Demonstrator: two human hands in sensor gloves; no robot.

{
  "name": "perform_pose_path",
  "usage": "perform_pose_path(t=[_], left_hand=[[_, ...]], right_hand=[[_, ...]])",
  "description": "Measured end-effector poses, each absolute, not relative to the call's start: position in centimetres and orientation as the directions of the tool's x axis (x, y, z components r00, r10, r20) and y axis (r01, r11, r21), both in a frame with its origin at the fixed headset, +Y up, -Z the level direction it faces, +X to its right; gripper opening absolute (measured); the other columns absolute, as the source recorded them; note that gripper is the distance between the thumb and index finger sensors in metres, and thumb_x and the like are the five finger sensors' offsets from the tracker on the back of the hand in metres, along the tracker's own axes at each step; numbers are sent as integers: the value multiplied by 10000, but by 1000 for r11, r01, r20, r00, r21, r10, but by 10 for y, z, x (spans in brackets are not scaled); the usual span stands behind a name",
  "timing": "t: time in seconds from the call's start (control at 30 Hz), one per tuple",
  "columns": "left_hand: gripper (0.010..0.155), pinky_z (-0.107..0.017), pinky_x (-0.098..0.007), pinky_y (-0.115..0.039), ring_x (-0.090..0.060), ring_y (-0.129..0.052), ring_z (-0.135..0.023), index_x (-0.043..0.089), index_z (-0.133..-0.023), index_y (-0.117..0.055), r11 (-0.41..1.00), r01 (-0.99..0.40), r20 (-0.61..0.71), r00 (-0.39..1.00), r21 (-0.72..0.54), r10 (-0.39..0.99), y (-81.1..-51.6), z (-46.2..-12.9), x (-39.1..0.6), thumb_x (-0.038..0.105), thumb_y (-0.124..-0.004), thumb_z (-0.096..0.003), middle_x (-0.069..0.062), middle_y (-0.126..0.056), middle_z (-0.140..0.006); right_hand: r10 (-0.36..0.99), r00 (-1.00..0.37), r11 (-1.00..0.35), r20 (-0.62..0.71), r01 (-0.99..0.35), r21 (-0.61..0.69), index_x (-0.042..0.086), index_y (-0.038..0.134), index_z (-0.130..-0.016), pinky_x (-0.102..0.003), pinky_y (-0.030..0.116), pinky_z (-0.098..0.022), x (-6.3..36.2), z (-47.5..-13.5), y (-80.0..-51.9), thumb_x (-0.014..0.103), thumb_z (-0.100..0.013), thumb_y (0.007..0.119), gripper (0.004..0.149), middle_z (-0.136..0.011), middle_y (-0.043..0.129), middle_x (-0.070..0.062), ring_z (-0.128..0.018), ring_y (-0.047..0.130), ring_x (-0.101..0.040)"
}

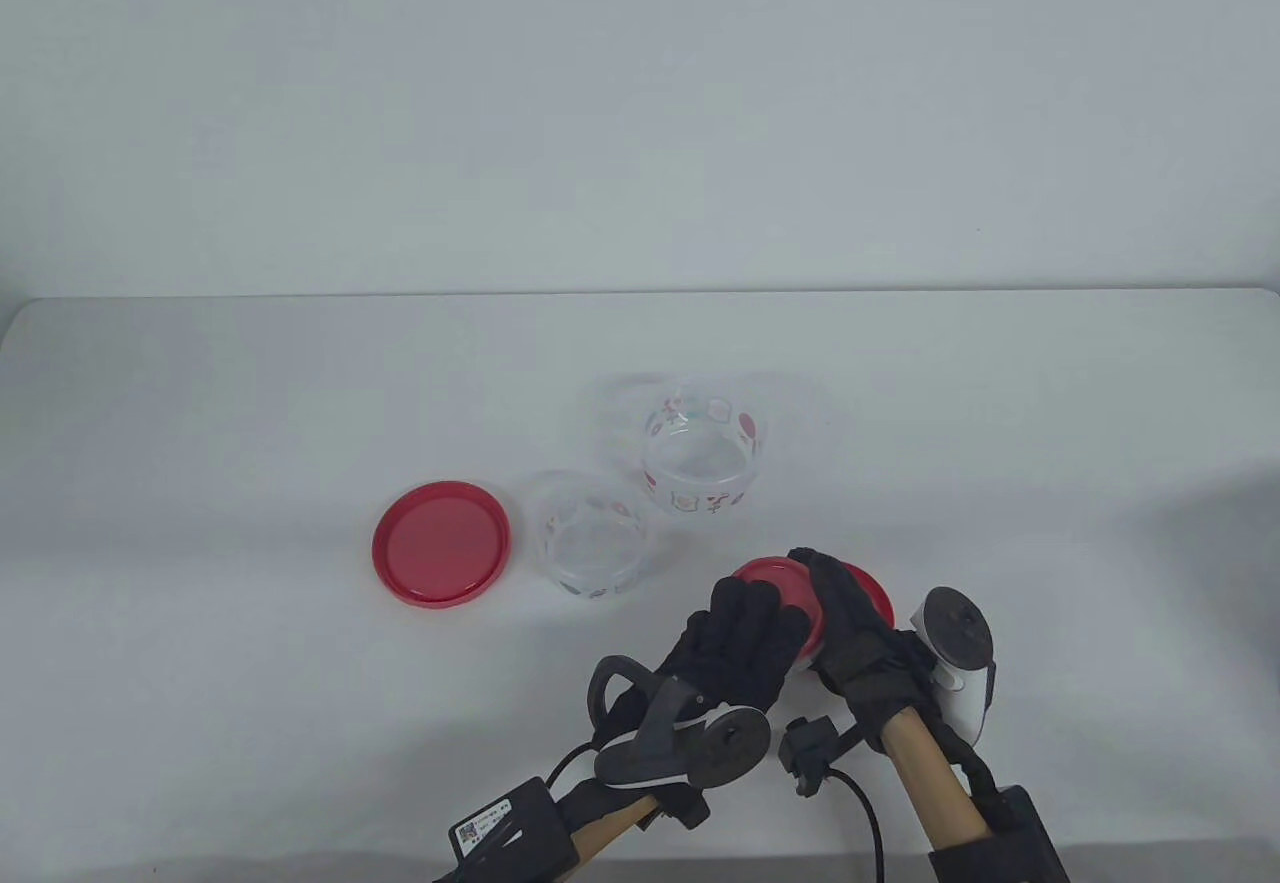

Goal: Nest food storage containers

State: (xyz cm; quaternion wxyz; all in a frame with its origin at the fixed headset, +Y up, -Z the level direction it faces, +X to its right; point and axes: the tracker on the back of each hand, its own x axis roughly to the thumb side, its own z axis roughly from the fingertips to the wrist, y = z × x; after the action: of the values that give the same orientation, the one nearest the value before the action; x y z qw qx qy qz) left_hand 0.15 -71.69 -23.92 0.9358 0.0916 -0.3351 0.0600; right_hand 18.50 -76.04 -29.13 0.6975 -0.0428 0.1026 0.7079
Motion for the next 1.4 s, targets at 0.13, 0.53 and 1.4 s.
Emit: perform_pose_path(t=[0.13,0.53,1.4], left_hand=[[584,-765,-501,-593,-407,-491,-1117,283,-1194,-322,979,-162,640,767,121,48,-716,-241,2,391,-531,-660,-124,-425,-1235],[631,-807,-602,-197,-485,-55,-1117,351,-1191,-101,940,-313,609,721,-140,331,-724,-256,-11,500,-401,-656,-148,-55,-1254],[602,-824,-594,-223,-480,-69,-1124,428,-1165,-66,849,-412,547,649,-331,528,-727,-266,-24,516,-376,-656,-143,-24,-1238]], right_hand=[[977,-52,-36,-206,-996,79,65,522,-1093,-593,704,-499,185,-291,-761,458,-673,500,576,-1124,431,-269,-864,599,-530],[984,-53,-32,-170,-991,126,55,527,-1092,-571,708,-508,179,-289,-755,468,-672,486,591,-1119,446,-272,-860,612,-524],[982,-168,-154,-91,-978,143,12,455,-1117,-569,707,-511,172,-282,-743,516,-659,493,682,-1125,397,-297,-861,568,-569]])
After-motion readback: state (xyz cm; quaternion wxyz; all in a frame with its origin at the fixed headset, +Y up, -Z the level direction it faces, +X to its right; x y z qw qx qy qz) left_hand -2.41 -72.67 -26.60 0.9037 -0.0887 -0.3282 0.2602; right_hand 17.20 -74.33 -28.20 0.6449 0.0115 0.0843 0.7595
